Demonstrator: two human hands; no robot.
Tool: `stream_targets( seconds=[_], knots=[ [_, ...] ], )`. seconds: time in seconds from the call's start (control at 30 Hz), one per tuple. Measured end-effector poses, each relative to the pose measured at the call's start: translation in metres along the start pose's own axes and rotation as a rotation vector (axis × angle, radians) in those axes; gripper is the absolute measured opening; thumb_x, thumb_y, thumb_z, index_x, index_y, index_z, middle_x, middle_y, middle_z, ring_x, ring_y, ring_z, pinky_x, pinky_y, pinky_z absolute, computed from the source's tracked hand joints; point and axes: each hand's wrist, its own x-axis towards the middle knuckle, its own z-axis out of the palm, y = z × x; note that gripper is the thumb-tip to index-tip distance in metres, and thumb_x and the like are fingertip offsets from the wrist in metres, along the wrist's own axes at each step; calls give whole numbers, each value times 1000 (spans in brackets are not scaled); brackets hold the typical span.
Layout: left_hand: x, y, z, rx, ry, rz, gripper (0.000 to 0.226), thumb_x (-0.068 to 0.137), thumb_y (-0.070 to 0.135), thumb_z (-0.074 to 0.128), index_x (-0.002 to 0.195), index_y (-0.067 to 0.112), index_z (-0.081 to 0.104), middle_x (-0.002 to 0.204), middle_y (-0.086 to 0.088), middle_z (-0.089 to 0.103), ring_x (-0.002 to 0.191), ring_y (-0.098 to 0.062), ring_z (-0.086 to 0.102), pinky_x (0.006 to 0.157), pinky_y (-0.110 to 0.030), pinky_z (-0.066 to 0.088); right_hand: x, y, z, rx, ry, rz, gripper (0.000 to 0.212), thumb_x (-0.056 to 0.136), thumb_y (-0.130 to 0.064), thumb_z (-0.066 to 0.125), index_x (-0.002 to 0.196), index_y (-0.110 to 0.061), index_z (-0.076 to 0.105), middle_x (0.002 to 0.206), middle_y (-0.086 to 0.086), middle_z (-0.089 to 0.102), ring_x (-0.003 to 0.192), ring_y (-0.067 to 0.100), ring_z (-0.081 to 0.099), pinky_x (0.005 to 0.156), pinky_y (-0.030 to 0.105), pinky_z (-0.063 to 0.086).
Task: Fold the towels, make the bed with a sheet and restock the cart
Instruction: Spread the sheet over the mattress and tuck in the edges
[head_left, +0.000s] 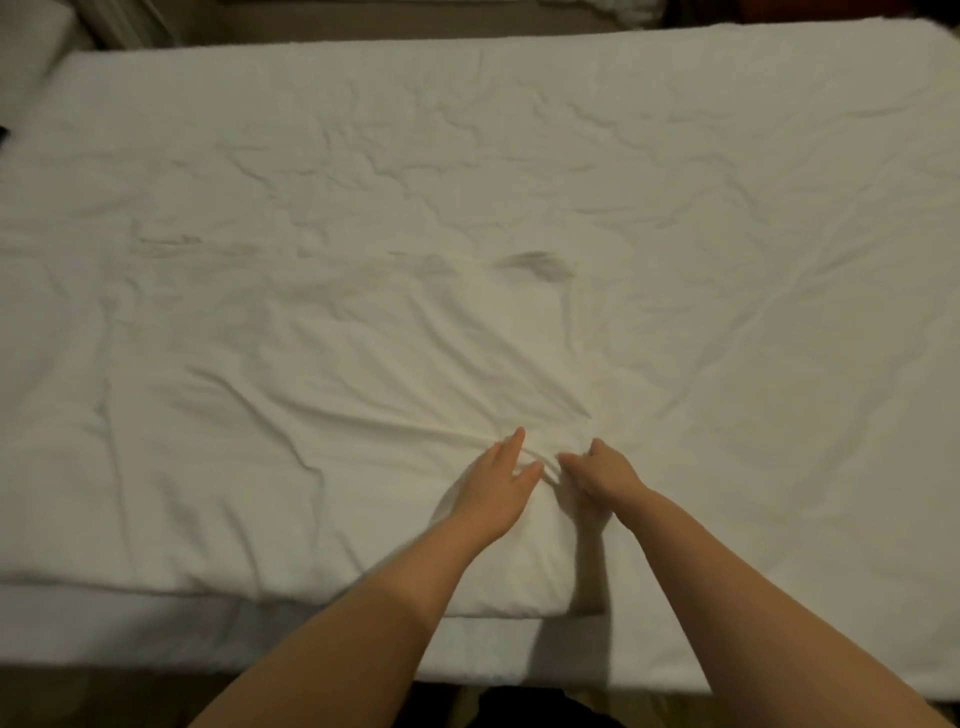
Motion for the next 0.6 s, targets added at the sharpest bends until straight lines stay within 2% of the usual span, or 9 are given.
stream_targets(
  seconds=[0.07, 0.17, 0.23, 0.3, 0.37, 0.43, 0.47, 0.53, 0.6],
  knots=[
    [-9, -4, -11, -58, -19, 1, 59, 99, 48, 34, 151, 29, 15, 157, 0, 21, 143, -18, 21, 116, -34, 20, -2, -8, 7, -39, 17, 26, 39, 92, -22, 53, 123, 0, 55, 126, 16, 58, 117, 34, 53, 92, 32, 41],
    [-21, -13, -33, -147, -21, -20, 60, 99, 50, 32, 151, 29, 14, 158, 2, 18, 144, -17, 19, 116, -35, 19, -7, -24, 15, 132, -17, 20, 31, 85, -15, 57, 113, -4, 60, 119, 17, 62, 110, 36, 57, 93, 39, 46],
    [-28, -22, -52, -248, -34, -45, 59, 99, 50, 33, 151, 31, 14, 158, 2, 18, 144, -18, 20, 115, -38, 23, -10, -39, 19, 258, -43, 19, 37, 70, -18, 58, 103, -2, 61, 109, 21, 64, 98, 38, 62, 82, 44, 51],
    [-37, -32, -76, -405, -55, -79, 57, 97, 53, 34, 149, 39, 14, 155, 4, 24, 138, -20, 31, 106, -41, 38, -15, -65, 25, 303, -34, 4, 53, 56, -21, 54, 103, 3, 61, 96, 23, 64, 79, 32, 62, 65, 40, 46],
    [-49, -44, -110, -567, -62, -76, 56, 96, 54, 36, 147, 44, 16, 151, 6, 30, 128, -19, 42, 95, -41, 47, -30, -111, 39, 276, 14, -61, 60, 52, -21, 53, 104, 9, 58, 84, 18, 60, 71, 27, 57, 61, 32, 42],
    [-63, -66, -147, -724, -56, -63, 54, 97, 52, 36, 147, 42, 18, 147, 7, 35, 118, -15, 47, 93, -43, 49, -49, -170, 72, 239, 41, -179, 63, 54, -20, 52, 111, 5, 58, 94, 14, 63, 83, 28, 62, 67, 32, 50],
    [-71, -80, -169, -794, -36, -59, 52, 97, 51, 36, 146, 40, 21, 143, 7, 40, 113, -14, 50, 91, -42, 50, -60, -203, 95, 208, 39, -248, 63, 59, -18, 55, 118, 1, 56, 108, 13, 64, 96, 28, 62, 78, 35, 52],
    [-87, -116, -215, -954, 15, -61, 46, 97, 50, 35, 140, 32, 37, 128, 5, 53, 102, -13, 56, 80, -36, 52, -77, -269, 151, 72, 27, -359, 54, 81, -19, 58, 132, -6, 49, 130, 13, 55, 117, 27, 54, 96, 33, 43],
    [-105, -158, -263, -1108, 94, -123, 41, 98, 49, 35, 121, 23, 55, 110, 3, 61, 93, -13, 59, 72, -30, 52, -92, -327, 212, -32, 91, -396, 49, 95, -26, 50, 140, -9, 38, 140, 12, 47, 125, 27, 48, 97, 27, 36]
  ],
)
